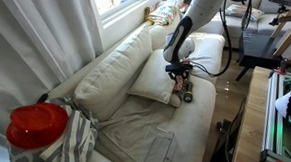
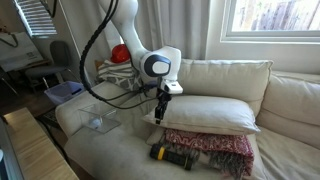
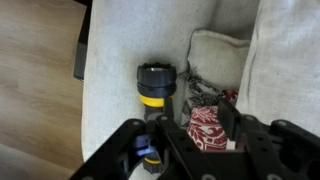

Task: Remove the black and yellow torch from top of the pillow, then put the pillow in the corner of the couch

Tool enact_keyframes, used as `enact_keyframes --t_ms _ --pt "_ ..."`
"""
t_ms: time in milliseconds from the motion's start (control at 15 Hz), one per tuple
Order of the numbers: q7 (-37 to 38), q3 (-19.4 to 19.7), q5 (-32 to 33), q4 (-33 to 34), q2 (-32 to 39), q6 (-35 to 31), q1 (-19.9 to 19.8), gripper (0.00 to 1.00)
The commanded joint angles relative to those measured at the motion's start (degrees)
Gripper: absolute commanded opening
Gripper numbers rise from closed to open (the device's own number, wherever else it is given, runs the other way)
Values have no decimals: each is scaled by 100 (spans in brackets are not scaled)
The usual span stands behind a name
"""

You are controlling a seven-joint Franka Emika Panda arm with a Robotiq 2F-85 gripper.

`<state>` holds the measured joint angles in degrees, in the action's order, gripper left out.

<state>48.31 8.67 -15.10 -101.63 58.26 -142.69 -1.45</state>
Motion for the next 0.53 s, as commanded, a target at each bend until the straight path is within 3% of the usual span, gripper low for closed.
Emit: enact_keyframes --t_ms 0,67,200,333,467 --pt "109 -134 -300 82 198 -311 -46 53" --pt "178 -139 -395 56 164 -456 -48 77" --pt "-61 -288 -542 -67 9 -808 -241 81" --pt "-144 -299 -679 -196 -109 -1231 -358 95" --pt "-306 -424 -791 -168 -65 -1468 -570 100"
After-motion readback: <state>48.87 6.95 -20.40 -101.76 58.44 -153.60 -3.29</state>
